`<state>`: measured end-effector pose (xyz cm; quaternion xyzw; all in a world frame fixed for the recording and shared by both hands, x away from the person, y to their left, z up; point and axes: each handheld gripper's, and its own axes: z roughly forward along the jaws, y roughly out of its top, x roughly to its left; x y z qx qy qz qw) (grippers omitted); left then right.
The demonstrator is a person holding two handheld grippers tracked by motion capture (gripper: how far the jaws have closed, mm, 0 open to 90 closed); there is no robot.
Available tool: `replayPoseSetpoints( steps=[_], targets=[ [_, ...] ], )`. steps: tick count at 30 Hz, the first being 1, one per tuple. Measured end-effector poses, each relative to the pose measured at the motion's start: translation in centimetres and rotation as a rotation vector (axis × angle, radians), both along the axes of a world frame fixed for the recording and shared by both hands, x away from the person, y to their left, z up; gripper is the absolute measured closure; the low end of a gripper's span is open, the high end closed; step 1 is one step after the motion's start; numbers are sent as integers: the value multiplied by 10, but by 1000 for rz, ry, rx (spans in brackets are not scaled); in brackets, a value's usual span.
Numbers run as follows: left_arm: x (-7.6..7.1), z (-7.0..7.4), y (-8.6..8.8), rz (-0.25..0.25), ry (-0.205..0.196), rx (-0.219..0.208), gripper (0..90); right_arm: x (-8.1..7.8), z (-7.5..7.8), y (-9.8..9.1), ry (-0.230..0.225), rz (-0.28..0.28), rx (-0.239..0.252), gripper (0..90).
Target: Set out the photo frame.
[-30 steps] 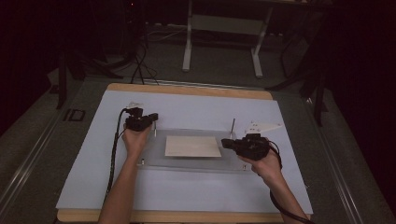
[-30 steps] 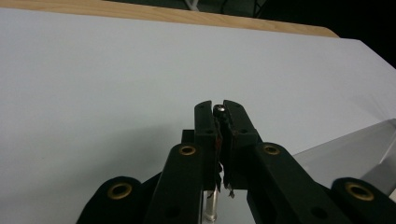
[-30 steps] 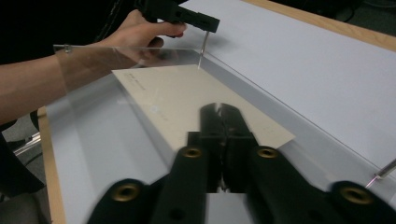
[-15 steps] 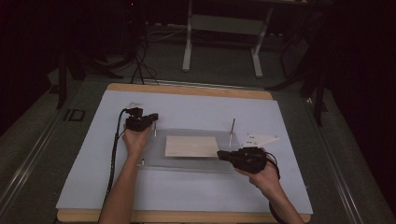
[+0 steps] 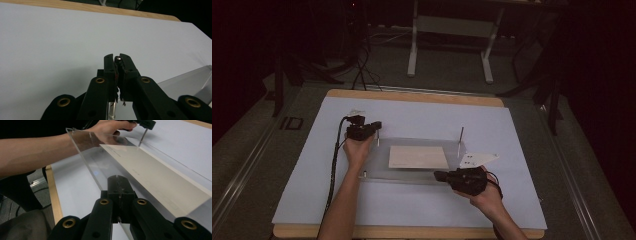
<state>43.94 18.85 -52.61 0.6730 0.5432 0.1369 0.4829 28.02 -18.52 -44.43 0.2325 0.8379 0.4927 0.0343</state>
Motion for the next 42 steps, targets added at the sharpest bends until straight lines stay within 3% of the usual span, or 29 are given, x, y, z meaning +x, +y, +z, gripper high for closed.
replayPoseSetpoints(
  steps=[8,19,22,25,30,42],
  targets=[
    [0,0,0,2,2,-7,855,-14,0,6,-15,29,17,900],
    [1,-1,0,0,5,-11,854,-21,-14,16,-10,44,-33,900],
    [1,-1,0,0,6,-12,854,-23,-18,19,-24,29,-54,900],
    [1,-1,1,0,7,-17,853,-24,-21,22,-71,7,-95,900],
    [2,-1,1,-3,11,-17,852,-26,-24,26,-99,-26,-119,900],
    [5,-2,4,-9,34,-61,844,-24,-23,25,-113,-86,-64,900]
  ],
)
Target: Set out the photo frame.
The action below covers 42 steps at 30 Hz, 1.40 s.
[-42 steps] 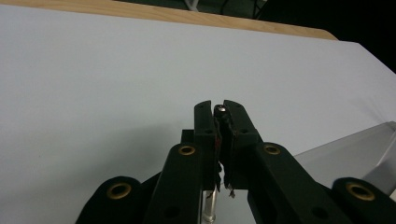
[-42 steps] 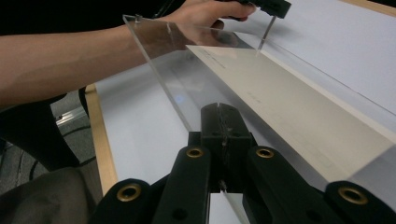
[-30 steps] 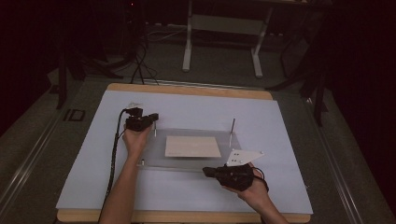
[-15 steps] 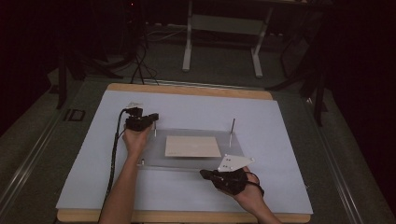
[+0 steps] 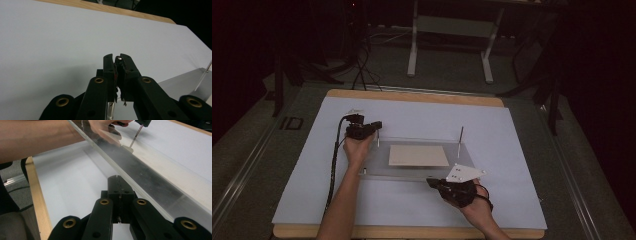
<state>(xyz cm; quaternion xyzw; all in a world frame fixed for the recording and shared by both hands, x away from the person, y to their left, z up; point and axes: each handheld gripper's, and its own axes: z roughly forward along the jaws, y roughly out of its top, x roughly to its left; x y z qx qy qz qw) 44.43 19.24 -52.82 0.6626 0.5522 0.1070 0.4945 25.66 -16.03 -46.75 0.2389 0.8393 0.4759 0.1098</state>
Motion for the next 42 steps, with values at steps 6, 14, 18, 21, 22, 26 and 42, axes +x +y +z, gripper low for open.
replayPoseSetpoints(
  steps=[6,14,18,21,22,26,42],
  targets=[
    [1,-1,1,-5,8,-15,839,1,2,0,-11,-7,7,900],
    [4,2,2,-24,16,4,834,3,7,-1,-14,-21,16,900],
    [4,3,1,-35,13,22,811,5,9,-4,-16,-25,25,900],
    [4,4,0,-35,7,35,786,6,11,-5,-21,-29,27,900],
    [3,5,1,-34,3,32,778,6,12,-4,-19,-32,30,900],
    [2,8,6,-35,-14,39,694,8,15,-4,-25,-36,34,900],
    [-22,28,20,-105,-124,108,602,17,26,-4,-33,-50,57,900]
  ],
)
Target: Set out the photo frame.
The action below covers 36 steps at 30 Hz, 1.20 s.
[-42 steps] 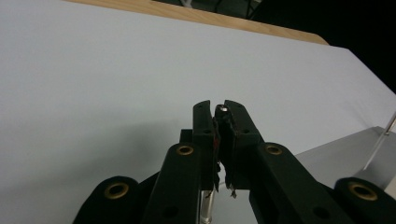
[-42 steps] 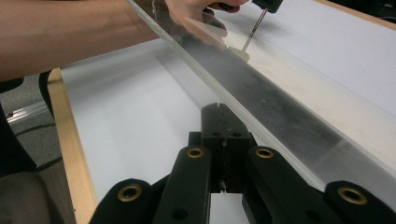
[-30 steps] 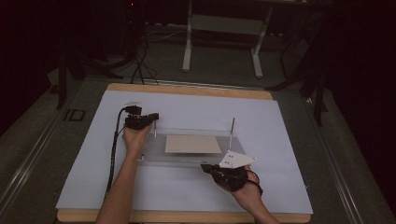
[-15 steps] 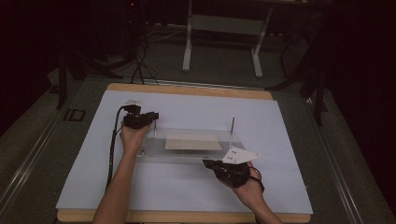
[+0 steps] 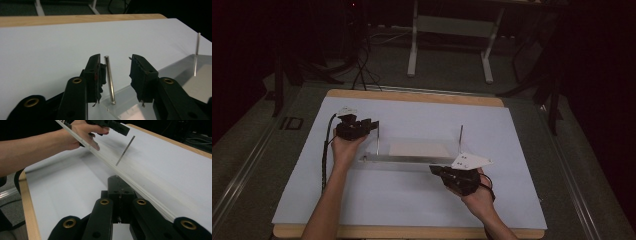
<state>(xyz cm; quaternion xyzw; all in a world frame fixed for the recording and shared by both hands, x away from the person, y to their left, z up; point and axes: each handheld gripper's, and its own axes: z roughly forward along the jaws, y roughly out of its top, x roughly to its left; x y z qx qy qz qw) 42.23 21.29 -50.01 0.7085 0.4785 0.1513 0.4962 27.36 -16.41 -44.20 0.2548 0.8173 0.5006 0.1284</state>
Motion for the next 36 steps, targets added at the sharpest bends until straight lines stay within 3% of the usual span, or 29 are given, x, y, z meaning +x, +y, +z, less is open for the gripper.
replayPoseSetpoints(
  steps=[7,16,36],
  targets=[
    [-14,9,1,-26,-55,-15,601,4,4,0,4,-5,8,900],
    [-31,21,0,-52,-125,-2,593,11,13,-1,-3,-20,15,900],
    [-43,23,9,-53,-153,-28,594,31,30,1,-20,-53,42,900]
  ],
)
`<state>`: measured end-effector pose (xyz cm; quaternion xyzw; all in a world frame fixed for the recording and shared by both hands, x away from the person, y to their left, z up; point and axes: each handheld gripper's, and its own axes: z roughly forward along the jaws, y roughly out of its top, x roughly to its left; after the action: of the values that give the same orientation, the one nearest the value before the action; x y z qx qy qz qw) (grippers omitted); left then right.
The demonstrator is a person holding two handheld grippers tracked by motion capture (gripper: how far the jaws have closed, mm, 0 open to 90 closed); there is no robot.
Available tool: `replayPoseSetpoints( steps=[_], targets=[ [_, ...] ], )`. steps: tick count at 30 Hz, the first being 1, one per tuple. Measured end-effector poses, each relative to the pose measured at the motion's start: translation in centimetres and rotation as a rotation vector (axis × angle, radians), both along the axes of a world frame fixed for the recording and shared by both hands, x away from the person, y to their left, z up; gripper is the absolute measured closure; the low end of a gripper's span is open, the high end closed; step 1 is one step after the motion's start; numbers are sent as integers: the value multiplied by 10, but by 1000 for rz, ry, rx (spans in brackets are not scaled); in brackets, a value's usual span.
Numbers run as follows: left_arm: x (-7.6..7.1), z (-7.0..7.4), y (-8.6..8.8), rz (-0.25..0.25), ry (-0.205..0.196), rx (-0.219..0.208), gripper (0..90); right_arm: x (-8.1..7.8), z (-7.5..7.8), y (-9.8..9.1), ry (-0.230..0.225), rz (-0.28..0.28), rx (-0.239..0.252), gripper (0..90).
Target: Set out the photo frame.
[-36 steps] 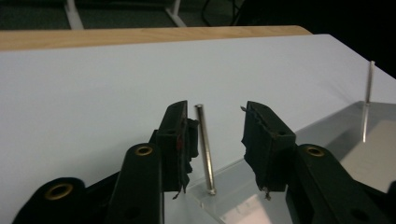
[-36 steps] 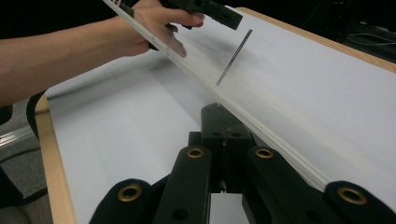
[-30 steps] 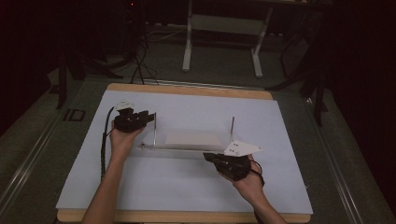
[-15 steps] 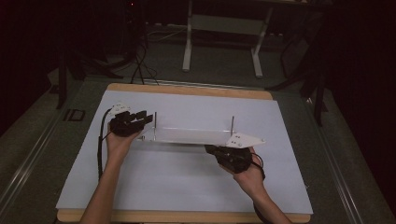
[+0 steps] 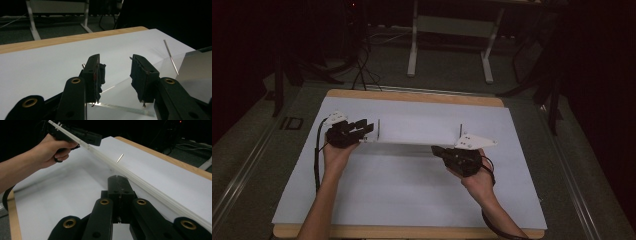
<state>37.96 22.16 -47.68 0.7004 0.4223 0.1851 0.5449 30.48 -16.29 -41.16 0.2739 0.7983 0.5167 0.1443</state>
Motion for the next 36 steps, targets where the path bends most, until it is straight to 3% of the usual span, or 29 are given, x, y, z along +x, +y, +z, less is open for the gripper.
replayPoseSetpoints(
  steps=[14,36],
  targets=[
    [-3,3,2,-11,-12,2,594,14,8,3,-12,-20,10,900],
    [-8,1,14,16,-18,-1,592,28,13,6,-10,-37,10,900]
  ],
)
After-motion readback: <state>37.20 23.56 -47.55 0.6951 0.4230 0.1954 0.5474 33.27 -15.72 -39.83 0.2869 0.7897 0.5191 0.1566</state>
